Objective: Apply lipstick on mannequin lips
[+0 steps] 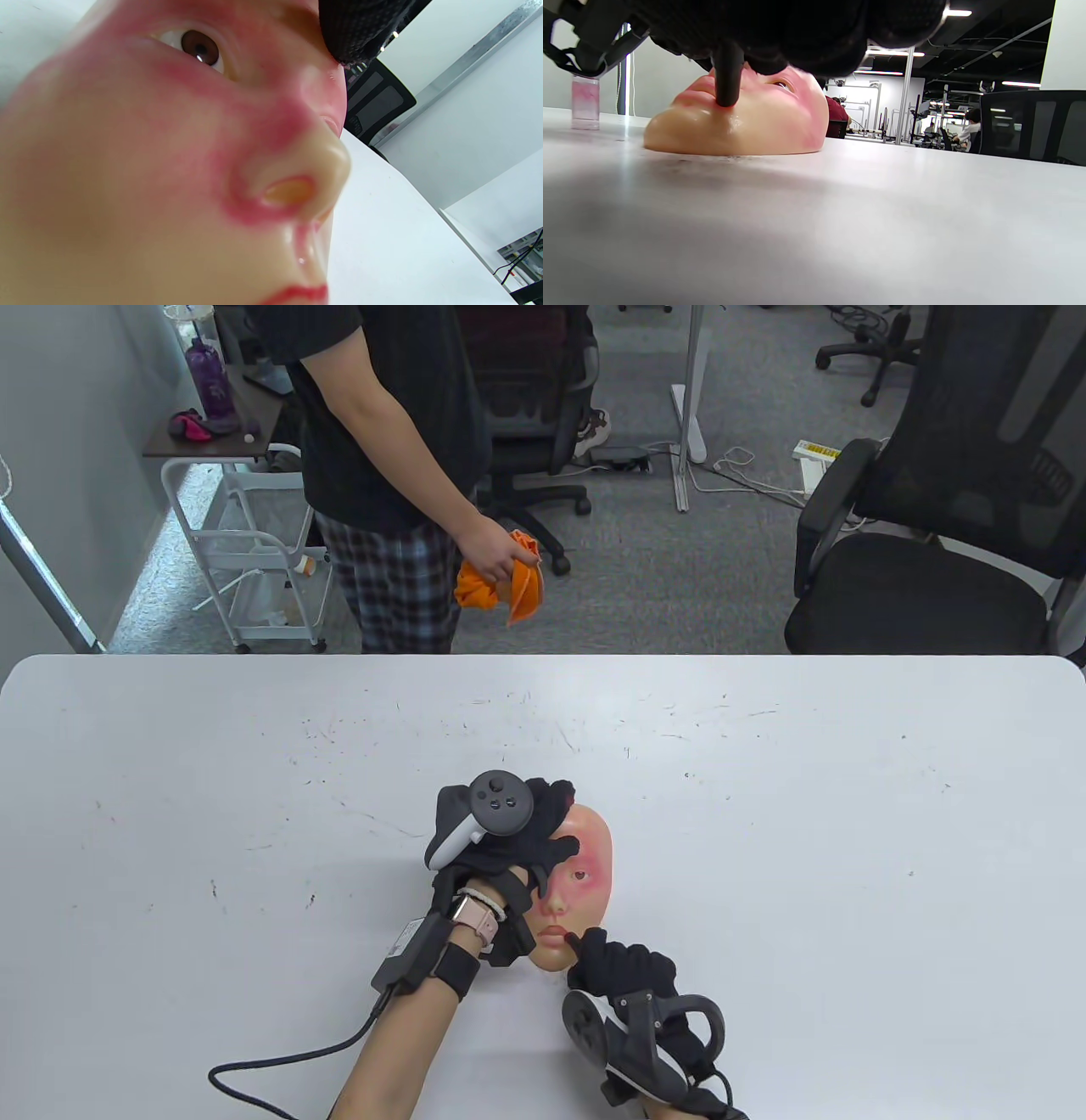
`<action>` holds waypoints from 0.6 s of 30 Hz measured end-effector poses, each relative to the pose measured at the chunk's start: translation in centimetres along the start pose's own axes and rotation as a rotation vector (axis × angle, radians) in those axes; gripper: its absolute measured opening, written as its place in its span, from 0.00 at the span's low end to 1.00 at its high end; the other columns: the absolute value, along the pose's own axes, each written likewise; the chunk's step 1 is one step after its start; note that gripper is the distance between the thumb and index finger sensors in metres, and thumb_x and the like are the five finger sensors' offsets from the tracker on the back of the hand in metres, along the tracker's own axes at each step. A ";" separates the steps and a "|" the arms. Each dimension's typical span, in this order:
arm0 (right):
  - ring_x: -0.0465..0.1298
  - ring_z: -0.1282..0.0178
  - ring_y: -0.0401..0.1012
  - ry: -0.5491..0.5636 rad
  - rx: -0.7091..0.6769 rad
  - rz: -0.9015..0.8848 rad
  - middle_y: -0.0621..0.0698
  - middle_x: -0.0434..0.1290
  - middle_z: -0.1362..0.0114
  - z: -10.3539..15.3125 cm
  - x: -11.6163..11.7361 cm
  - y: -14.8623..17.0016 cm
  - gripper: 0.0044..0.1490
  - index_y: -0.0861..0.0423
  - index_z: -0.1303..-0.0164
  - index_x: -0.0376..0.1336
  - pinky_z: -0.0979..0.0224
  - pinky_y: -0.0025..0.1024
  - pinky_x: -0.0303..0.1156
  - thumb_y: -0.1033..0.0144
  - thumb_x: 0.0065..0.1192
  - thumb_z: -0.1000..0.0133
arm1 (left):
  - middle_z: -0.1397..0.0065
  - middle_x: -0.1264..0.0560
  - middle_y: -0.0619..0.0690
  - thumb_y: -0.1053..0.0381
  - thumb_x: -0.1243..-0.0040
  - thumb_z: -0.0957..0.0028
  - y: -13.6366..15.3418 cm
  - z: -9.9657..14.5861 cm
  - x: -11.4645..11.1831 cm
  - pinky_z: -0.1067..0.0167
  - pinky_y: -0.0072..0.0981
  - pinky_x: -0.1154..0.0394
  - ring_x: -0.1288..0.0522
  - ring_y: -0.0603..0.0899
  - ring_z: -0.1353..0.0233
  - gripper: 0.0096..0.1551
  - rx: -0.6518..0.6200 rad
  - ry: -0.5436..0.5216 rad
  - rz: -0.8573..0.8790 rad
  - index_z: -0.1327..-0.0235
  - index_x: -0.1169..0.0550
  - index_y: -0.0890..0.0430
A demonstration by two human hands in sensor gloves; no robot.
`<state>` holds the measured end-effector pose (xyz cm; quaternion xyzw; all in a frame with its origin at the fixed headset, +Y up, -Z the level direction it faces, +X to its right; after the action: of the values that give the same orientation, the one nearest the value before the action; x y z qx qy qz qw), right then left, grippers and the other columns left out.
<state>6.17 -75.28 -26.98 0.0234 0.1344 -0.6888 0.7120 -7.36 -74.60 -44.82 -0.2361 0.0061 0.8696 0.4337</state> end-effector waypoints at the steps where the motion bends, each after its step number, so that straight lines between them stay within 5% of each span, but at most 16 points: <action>1: 0.79 0.68 0.39 -0.005 0.002 -0.002 0.43 0.79 0.68 0.0 0.0 0.1 0.34 0.57 0.44 0.72 0.52 0.44 0.75 0.48 0.65 0.54 | 0.13 0.56 0.54 0.43 0.40 0.44 0.0 0.0 0.0 0.21 0.59 0.56 0.56 0.63 0.17 0.45 0.001 0.000 -0.001 0.15 0.46 0.42; 8: 0.79 0.65 0.39 0.102 -0.067 -0.022 0.42 0.79 0.66 0.7 -0.8 -1.0 0.34 0.55 0.42 0.72 0.50 0.44 0.75 0.47 0.62 0.52 | 0.13 0.56 0.54 0.43 0.40 0.44 0.0 0.0 0.0 0.20 0.59 0.56 0.56 0.63 0.17 0.45 0.001 0.002 0.004 0.15 0.47 0.42; 18: 0.79 0.61 0.39 0.013 -0.125 0.095 0.41 0.78 0.62 -0.2 -0.2 -3.0 0.33 0.52 0.38 0.69 0.46 0.43 0.74 0.47 0.60 0.50 | 0.13 0.56 0.54 0.43 0.40 0.44 0.1 0.0 0.0 0.20 0.59 0.57 0.57 0.62 0.17 0.45 0.001 0.004 0.008 0.15 0.47 0.42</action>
<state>3.16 -75.20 -26.64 -0.0104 0.1804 -0.6445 0.7430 -7.41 -74.64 -44.79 -0.2374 0.0083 0.8708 0.4305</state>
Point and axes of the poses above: the tracker on the back of each hand, its own y axis roughly to the little-finger side, its own z axis roughly from the fingertips to the wrist, x = y × z, the point moved 3 cm from there along -z, roughly from the wrist to the fingertips
